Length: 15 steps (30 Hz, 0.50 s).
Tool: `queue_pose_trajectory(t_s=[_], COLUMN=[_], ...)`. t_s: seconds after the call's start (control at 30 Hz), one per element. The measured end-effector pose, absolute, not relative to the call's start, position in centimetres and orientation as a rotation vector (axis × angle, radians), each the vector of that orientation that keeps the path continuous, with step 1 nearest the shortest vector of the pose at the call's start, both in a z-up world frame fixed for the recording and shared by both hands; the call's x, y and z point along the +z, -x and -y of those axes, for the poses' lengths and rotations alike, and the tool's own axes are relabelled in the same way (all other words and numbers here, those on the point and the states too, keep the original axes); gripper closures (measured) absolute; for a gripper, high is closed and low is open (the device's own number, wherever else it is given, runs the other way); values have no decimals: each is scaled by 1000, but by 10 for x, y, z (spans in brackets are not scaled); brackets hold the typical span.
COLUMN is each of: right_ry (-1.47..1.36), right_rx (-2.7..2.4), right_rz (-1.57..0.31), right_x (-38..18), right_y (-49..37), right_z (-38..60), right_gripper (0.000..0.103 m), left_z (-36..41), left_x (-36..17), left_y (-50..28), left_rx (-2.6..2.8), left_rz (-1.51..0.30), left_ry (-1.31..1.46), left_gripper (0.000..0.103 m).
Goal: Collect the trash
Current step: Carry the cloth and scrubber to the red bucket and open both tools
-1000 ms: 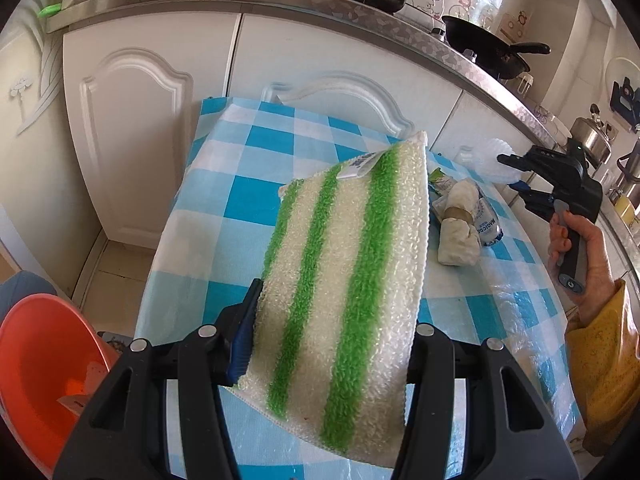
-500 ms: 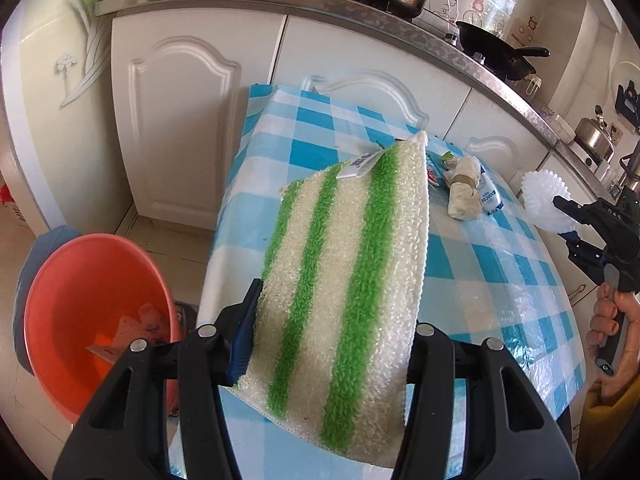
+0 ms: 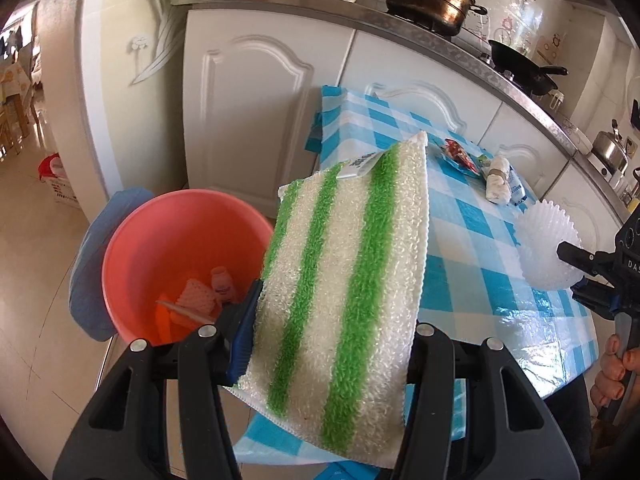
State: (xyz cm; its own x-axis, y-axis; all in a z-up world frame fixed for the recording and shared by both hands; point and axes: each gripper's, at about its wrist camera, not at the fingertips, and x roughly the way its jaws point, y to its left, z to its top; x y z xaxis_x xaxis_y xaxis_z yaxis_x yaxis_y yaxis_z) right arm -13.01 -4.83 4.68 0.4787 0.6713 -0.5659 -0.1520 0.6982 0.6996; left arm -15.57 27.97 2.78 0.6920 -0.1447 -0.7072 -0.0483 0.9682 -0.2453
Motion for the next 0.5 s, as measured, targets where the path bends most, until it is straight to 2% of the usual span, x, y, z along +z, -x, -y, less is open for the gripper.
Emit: queue_pose_trajectory(t_s=[0.23, 0.5], right_ry=[-495, -308], right_rx=[691, 802], right_rz=[-1024, -1037], right_x=[56, 79], right_y=[134, 119], right_z=[-38, -132], right_gripper=[67, 67], left_z=[-336, -393], left_x=[26, 48], left_y=[183, 191], left_rx=[40, 136], left_rz=[-770, -662], left_ry=[310, 385], left_gripper=[50, 48])
